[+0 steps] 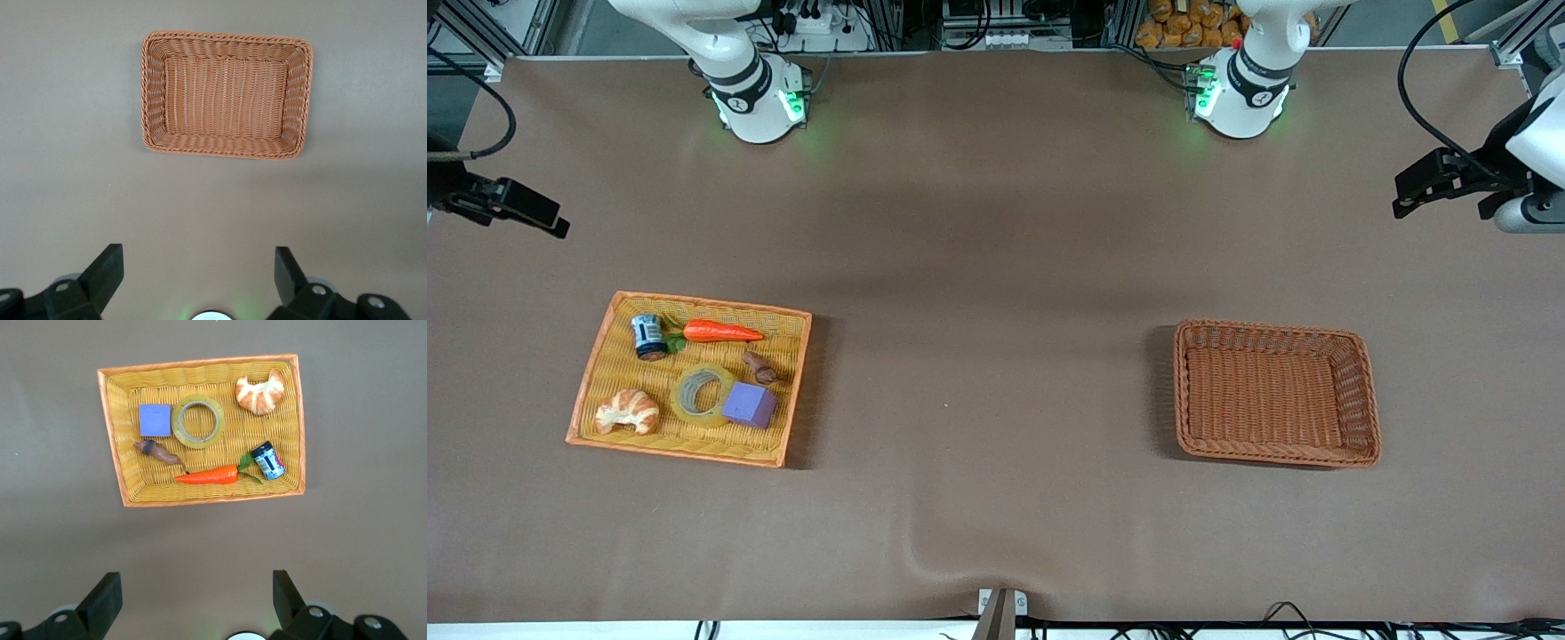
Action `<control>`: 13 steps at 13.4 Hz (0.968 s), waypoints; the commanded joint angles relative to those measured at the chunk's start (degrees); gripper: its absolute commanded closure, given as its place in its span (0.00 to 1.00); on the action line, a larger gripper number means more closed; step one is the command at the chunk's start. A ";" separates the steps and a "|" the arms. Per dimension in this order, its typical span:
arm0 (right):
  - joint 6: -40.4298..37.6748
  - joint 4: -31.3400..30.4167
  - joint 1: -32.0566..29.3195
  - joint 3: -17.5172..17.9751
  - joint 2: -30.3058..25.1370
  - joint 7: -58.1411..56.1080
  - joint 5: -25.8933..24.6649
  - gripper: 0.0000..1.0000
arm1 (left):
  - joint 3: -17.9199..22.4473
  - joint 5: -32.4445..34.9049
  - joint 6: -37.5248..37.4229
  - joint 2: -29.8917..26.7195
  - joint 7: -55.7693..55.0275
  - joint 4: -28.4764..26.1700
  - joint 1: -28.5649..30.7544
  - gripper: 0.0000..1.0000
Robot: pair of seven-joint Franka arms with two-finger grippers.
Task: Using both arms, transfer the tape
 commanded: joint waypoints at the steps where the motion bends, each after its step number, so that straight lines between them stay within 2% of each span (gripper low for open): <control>1: -0.29 1.18 0.28 -0.09 6.36 -0.24 -0.72 0.00 | -0.18 -0.89 0.37 -0.32 -0.07 -0.08 0.27 0.00; 6: 9.97 1.00 -1.30 -0.09 16.12 -0.24 -1.16 0.00 | -0.18 -0.89 0.98 -0.23 -0.07 -0.34 0.35 0.00; 9: 20.69 1.18 -3.41 -0.09 22.98 -0.67 -0.99 0.00 | -0.18 -0.89 2.03 -0.23 -0.07 -0.78 0.35 0.00; 13: 26.86 1.18 -5.68 0.00 30.54 -6.54 -0.55 0.00 | -0.10 -0.89 2.39 -0.23 0.01 -1.22 0.44 0.00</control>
